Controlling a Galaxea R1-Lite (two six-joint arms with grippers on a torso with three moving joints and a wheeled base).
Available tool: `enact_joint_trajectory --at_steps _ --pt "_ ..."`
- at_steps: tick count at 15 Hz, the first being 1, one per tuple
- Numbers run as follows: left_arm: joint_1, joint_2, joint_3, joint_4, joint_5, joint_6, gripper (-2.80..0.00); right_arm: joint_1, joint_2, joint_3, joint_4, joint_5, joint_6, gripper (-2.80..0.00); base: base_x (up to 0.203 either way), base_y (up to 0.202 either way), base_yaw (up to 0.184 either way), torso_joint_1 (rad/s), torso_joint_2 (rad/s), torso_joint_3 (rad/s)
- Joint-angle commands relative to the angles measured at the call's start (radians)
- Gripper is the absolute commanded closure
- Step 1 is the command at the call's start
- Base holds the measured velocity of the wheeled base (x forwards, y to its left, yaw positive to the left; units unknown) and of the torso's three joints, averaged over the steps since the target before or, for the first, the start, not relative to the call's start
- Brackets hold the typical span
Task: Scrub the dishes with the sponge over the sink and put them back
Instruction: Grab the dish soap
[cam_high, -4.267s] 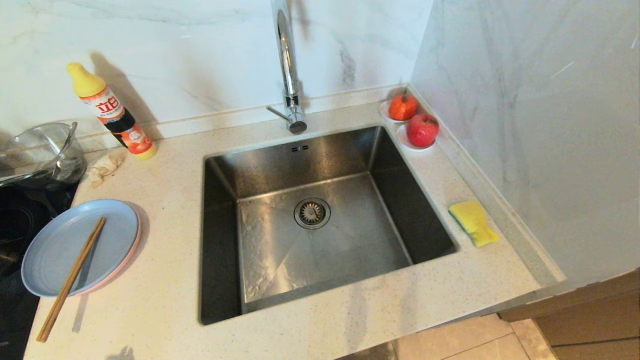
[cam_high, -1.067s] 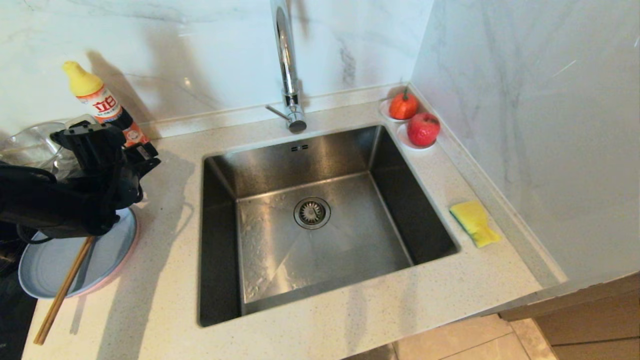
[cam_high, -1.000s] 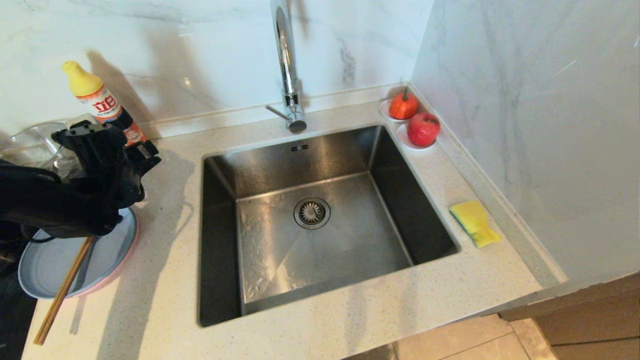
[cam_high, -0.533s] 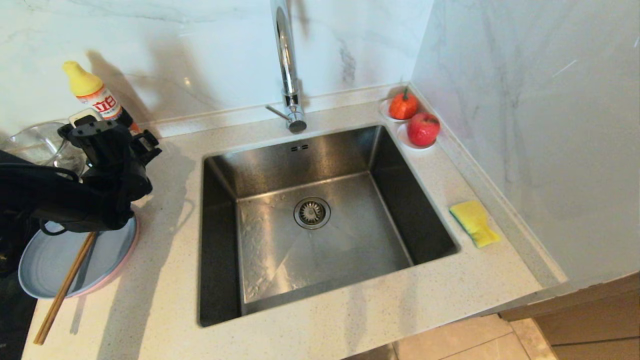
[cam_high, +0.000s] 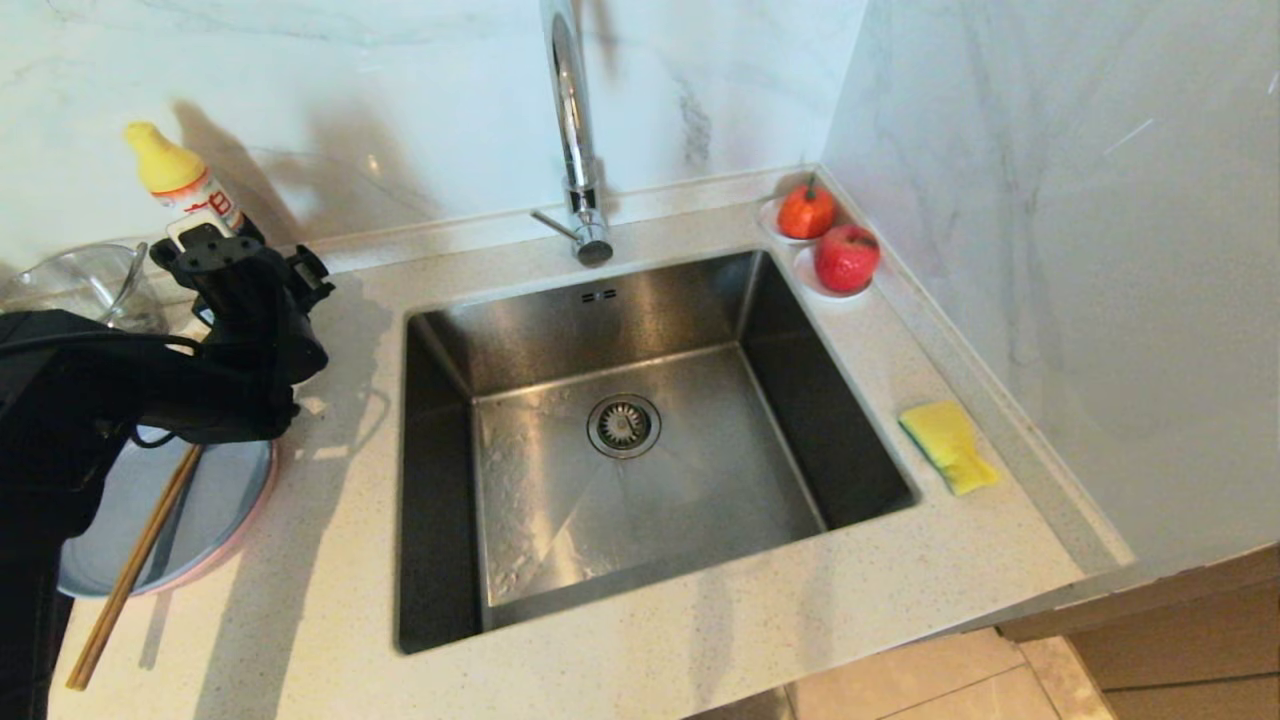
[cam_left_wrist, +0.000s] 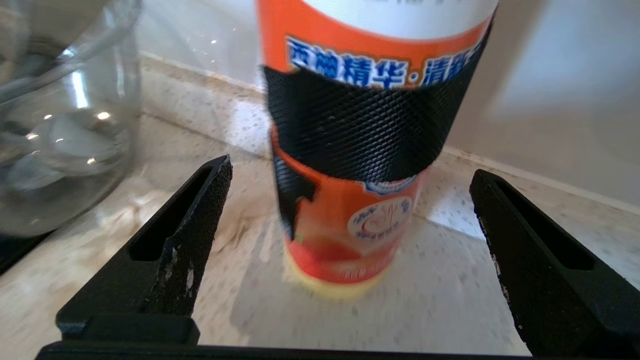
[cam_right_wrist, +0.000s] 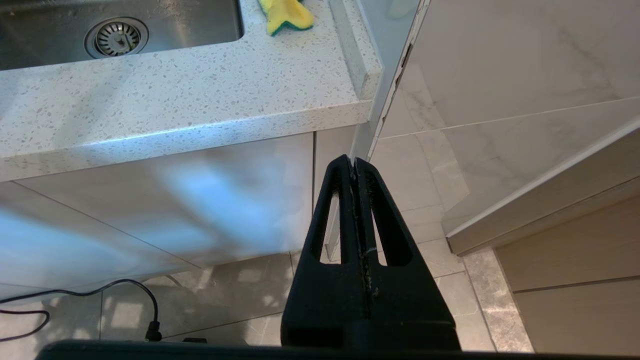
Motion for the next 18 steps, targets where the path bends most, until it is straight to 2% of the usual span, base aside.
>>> enact_joint_trajectory --at_steps 1,8,13,17,18 --pt "0.001 0.052 -0.079 -0.005 0.004 0.008 -2.80 0.000 0.000 -0.001 0.000 0.001 0.001 0.00 0.000 0.000 0.000 0.000 0.00 0.000" --pt "0.012 0.098 -0.185 0.013 -0.003 0.024 -2.80 0.000 0.000 -0.001 0.000 0.001 0.000 0.00 0.000 0.000 0.000 0.000 0.00 0.000" --pt "0.016 0.128 -0.197 0.021 -0.004 0.024 -2.80 0.000 0.000 0.000 0.000 0.001 0.001 0.00 0.000 0.000 0.000 0.000 0.00 0.000" --pt "0.016 0.154 -0.279 0.061 -0.007 0.024 -2.80 0.000 0.000 -0.001 0.000 0.001 -0.001 0.00 0.000 0.000 0.000 0.000 0.00 0.000" --pt "0.016 0.155 -0.279 0.071 -0.012 0.024 0.00 0.000 0.000 -0.001 0.000 0.001 -0.001 0.00 0.000 0.000 0.000 0.000 0.00 0.000"
